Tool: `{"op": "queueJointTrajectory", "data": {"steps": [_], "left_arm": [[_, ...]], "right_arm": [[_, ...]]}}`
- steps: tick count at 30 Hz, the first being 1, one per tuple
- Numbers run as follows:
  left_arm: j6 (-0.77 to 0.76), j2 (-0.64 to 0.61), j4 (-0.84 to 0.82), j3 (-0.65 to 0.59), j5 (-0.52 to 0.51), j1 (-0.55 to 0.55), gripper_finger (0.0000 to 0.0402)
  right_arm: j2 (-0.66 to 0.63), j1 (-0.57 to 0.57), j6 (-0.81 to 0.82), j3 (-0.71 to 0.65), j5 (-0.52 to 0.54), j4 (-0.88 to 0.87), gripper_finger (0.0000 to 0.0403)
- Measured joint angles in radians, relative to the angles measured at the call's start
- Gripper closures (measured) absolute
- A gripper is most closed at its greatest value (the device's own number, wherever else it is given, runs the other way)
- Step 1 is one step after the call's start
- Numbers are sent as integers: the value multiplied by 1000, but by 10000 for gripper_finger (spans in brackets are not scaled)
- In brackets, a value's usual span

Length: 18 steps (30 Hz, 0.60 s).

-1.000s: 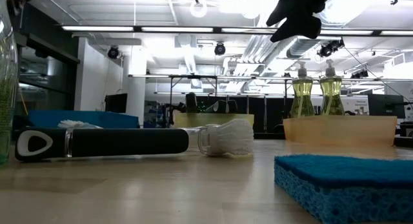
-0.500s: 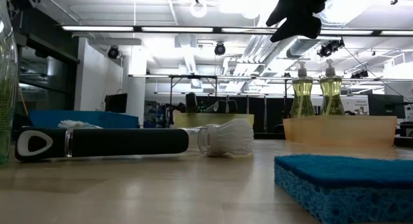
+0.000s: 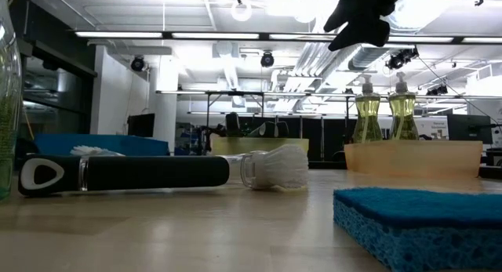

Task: Pick & Place Kitchen Sink Supplies
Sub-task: Put the green dishwashing liquid dispenser into the orange bin

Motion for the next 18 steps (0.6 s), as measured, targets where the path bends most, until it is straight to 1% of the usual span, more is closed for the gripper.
{"op": "queueJointTrajectory", "data": {"steps": [2, 6, 10, 13, 18], "left_arm": [[-11, 30, -4, 0, -6, 0, 317], [-13, 78, 0, 0, -50, 0, 317], [-2, 118, -13, 0, -49, 0, 317], [44, 142, -23, 0, -43, 0, 317], [163, 153, -23, -2, -42, 0, 317]], "right_arm": [[0, 0, -7, 0, 14, 0, 178], [0, 0, -14, 0, 52, 1, 178], [0, 0, -14, 0, 82, -2, 178], [0, 0, -12, 0, 88, -5, 178], [0, 0, 13, 0, 88, -5, 178]]}}
